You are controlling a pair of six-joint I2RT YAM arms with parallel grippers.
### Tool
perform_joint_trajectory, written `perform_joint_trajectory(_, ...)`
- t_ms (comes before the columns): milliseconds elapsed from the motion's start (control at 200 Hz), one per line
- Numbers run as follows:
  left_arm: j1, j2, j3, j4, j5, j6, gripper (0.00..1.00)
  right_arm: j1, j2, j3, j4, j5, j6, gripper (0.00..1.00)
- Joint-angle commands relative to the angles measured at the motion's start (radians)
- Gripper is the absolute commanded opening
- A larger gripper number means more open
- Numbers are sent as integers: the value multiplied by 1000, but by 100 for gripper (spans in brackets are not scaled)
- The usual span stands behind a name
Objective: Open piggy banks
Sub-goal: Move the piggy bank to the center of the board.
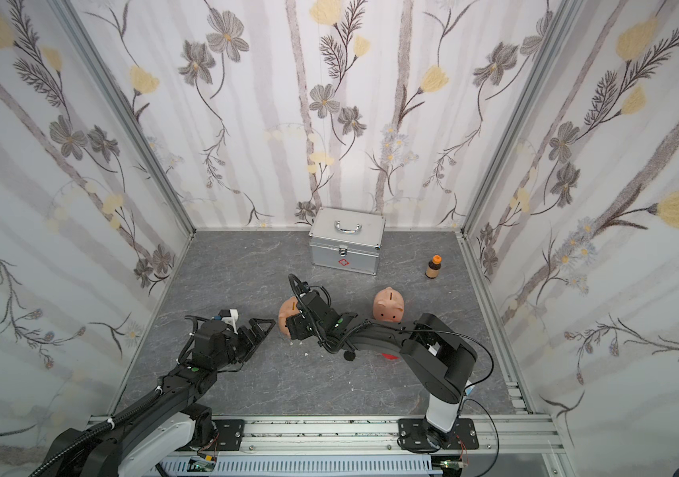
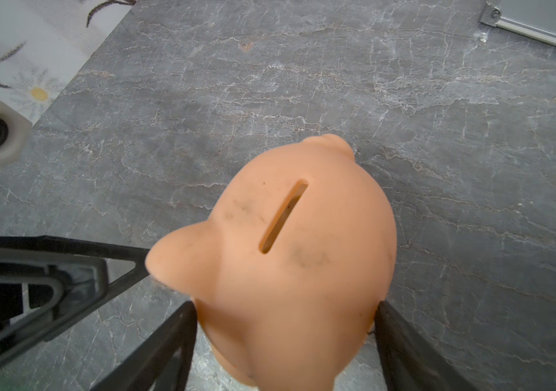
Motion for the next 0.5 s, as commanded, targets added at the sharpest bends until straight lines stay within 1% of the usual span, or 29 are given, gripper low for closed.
perform_joint_trajectory(0, 24, 15, 10, 88, 8, -12, 100, -14, 20, 25, -18, 22, 19, 81)
perform_joint_trajectory(210, 100, 86, 29, 160, 22, -17, 100, -57, 63, 97, -34, -4, 1, 81)
perform_joint_trajectory(495, 133, 240, 100, 260, 35, -14, 100, -104, 137, 216, -68, -52, -67, 81)
